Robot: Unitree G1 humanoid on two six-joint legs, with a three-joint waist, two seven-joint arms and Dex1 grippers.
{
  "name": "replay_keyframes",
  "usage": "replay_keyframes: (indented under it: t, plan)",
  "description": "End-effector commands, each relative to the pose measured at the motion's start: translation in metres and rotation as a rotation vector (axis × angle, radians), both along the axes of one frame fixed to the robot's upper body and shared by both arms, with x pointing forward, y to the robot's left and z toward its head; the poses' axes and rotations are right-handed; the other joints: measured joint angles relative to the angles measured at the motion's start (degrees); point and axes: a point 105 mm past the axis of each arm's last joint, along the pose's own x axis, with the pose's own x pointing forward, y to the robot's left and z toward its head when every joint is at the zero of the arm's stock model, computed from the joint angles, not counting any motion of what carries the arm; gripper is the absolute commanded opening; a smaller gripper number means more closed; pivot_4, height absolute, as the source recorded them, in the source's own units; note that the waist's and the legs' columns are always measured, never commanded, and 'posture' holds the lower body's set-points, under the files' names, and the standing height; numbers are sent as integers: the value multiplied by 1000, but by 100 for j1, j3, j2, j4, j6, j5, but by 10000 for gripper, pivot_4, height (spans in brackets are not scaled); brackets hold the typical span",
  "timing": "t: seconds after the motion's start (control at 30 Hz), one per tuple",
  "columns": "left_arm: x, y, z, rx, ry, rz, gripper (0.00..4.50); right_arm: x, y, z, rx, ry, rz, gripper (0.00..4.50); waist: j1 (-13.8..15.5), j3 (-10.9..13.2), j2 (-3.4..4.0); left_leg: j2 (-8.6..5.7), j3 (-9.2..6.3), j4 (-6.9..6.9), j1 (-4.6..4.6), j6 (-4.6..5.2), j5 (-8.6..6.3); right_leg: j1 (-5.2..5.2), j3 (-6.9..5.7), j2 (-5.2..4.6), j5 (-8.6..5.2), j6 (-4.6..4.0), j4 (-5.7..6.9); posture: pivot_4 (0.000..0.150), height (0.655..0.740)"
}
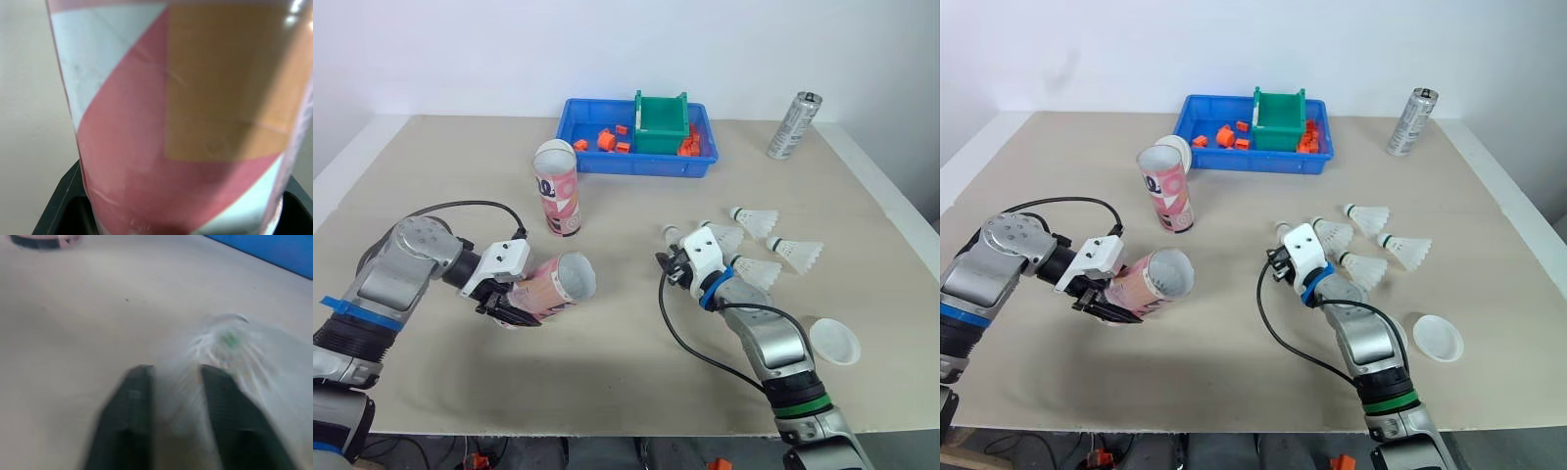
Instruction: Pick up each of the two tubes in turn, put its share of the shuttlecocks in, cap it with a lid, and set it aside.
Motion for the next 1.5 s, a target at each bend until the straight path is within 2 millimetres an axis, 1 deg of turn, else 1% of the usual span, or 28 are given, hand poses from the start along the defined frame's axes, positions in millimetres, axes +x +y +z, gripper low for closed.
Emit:
replay_keyframes:
  t: [0.03, 0.1, 0.13, 0.23, 0.33, 0.43, 0.53, 0.63, 0.7, 0.77, 0.93, 1.0, 1.1, 1.17, 1.33, 1.5]
  plan:
    - [-2, 2, 7, -7, -20, 4, 29494, -3, 6, 18, 3, -82, 38, 616, 0, 0, 0, 0, 0, 0, 0, 0, 0, 0, 0, 0, 0, 0, 0, 1500, 7309]
    - [-2, 1, 7, -9, -18, 5, 29494, -5, 8, 21, 3, -93, 53, 616, 0, 0, 0, 0, -1, 0, 1, 0, 0, 0, 0, 0, 0, -1, 0, 1500, 7309]
    - [-2, 1, 7, -10, -17, 4, 29494, -7, 9, 26, 10, -107, 58, 616, 0, 0, 0, 0, -1, 0, 1, 0, 0, 0, 0, 0, 0, -1, 0, 1500, 7309]
    - [-2, 0, 7, -12, -16, 2, 29494, -11, 15, 46, 41, -175, 103, 616, 1, 0, 0, 0, -1, 0, 1, 0, 0, 0, 0, 0, 0, -1, 0, 1500, 7309]
    - [-2, -1, 6, -13, -17, -2, 29494, -21, 23, 65, -25, -284, 202, 616, 1, 1, 1, 0, -1, 0, 1, 0, 0, 0, 0, 0, 0, -1, 0, 1500, 7309]
    - [-1, -2, 6, -14, -18, -7, 29494, -44, 28, 85, -181, -421, 402, 616, 3, 3, 2, -1, 0, 2, -1, 0, 0, 0, 0, -1, 0, 0, -1, 1500, 7309]
    - [0, -3, 5, -15, -19, -9, 29494, -68, 28, 99, -354, -531, 583, 616, 11, 4, 1, 0, 1, 0, 1, 0, 0, 0, 0, -1, -3, -1, -4, 1500, 7309]
    - [1, -3, 5, -16, -19, -8, 29494, -87, 33, 107, -413, -579, 722, 616, 11, 4, 1, 1, 0, -4, 6, 0, 0, 1, -1, 2, -5, -5, -3, 1500, 7309]
    - [0, -3, 5, -21, -15, -7, 29494, -102, 42, 113, -429, -606, 831, 616, 11, 5, 1, 1, 0, -4, 7, 0, 0, 1, 0, 2, -5, -5, -3, 1500, 7309]
    - [0, -4, 6, -25, -13, -7, 29494, -111, 47, 118, -451, -638, 905, 616, 11, 5, 1, 0, 1, -3, 5, 0, 0, 2, 1, 0, -3, -4, -3, 1500, 7309]
    - [-1, -3, 9, -30, -18, -3, 29494, -118, 50, 117, -487, -648, 992, 616, 17, 6, -3, 0, 0, 2, 4, 0, 0, 4, 0, -1, -3, -3, -3, 1500, 7309]
    - [-2, -3, 11, -34, -17, 0, 29494, -119, 55, 114, -498, -651, 1026, 616, 16, 6, -3, 0, 1, 1, 4, 0, 0, 3, 0, -1, -3, -4, -3, 1500, 7309]
    - [-1, -4, 12, -35, -19, 1, 29494, -113, 69, 103, -550, -647, 1080, 616, 9, 6, -3, 1, 0, 0, 6, 0, 0, 2, 0, 0, -3, -5, -3, 1500, 7309]
    - [-1, -5, 13, -37, -20, -1, 29494, -107, 74, 100, -567, -647, 1094, 616, 2, 6, -3, 1, 2, 3, 6, 0, 0, 1, 0, 0, 2, -6, -3, 1500, 7309]
    - [-1, -6, 13, -41, -18, 1, 29494, -96, 75, 96, -600, -655, 1096, 616, 14, 7, -5, 1, 2, 3, 1, 0, 0, 0, 0, 0, 0, -4, -3, 1500, 7309]
    - [-2, -6, 11, -43, -16, 4, 29494, -97, 76, 92, -602, -646, 1114, 616, 17, 8, -5, 1, 1, -2, 2, 0, 0, -1, 0, 0, -4, -7, -3, 1500, 7309]
